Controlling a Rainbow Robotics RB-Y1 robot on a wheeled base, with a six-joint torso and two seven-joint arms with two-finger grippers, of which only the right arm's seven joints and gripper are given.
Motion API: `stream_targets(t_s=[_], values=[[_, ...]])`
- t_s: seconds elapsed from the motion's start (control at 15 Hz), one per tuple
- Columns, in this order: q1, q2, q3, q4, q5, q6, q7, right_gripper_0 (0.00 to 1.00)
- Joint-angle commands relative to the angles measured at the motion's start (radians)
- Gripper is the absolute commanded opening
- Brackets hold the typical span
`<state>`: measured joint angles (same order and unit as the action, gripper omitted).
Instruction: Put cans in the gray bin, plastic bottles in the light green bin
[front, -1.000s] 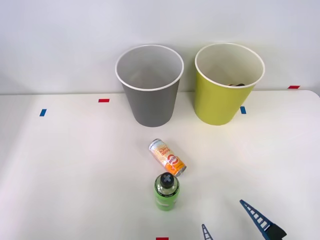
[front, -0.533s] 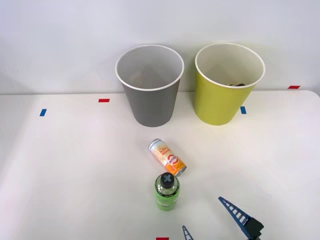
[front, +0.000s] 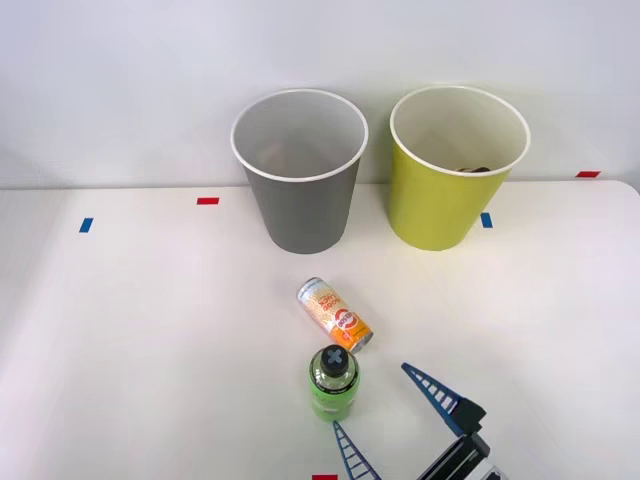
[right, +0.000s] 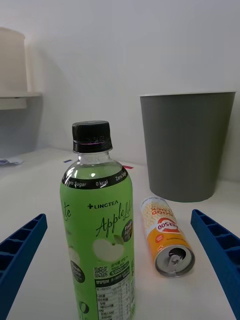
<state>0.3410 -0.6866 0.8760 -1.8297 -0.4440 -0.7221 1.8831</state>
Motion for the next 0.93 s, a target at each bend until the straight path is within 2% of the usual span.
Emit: stream_targets(t_s=[0.07,0.33,0.6,0.93], values=[[-0.059,0.030,0.028,0.035,-0.030,0.012,0.024,1.00],[-0.157,0.119,0.043,0.173,-0.035,-0.017,0.031,1.00],[-0.232,0.191,0.060,0.251,-0.033,-0.017,0.047,1.00],[-0.277,0.231,0.061,0.293,-0.058,-0.004,0.065,1.00]])
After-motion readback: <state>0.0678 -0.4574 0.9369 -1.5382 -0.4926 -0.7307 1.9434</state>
